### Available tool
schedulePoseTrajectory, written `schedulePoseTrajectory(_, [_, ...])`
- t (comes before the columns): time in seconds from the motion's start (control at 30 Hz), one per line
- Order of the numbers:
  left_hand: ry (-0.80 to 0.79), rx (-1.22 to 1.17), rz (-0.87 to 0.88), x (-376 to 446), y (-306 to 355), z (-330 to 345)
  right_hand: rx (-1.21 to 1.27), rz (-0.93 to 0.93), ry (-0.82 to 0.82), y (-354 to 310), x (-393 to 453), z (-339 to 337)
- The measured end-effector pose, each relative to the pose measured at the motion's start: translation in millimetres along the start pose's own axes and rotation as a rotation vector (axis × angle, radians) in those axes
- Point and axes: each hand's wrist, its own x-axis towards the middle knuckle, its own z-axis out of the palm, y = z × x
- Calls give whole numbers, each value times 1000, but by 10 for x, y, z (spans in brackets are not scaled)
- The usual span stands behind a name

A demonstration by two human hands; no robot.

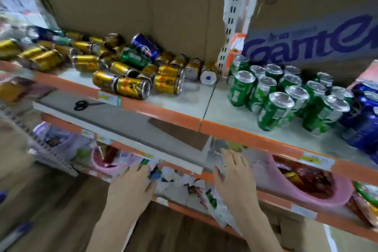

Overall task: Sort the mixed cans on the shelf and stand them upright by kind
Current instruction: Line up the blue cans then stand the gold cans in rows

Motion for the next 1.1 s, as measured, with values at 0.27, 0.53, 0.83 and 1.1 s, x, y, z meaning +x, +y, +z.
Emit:
schedulePoseTrajectory(0.27, [91,7,-157,19,-1188,-58,-6,-113,-144,-820,431,302])
schedulePoseTrajectory(0.53, [107,-51,-116,838,-1772,-95,-67,-77,-23,-1163,1287,611])
schedulePoseTrajectory(0.83, [198,101,-138,2205,-2490,-733,115,-103,77,-1922,2669,820])
schedulePoseTrajectory(1.1, [232,96,-165,2681,-2863,-792,91,-156,62,-2295,3243,927])
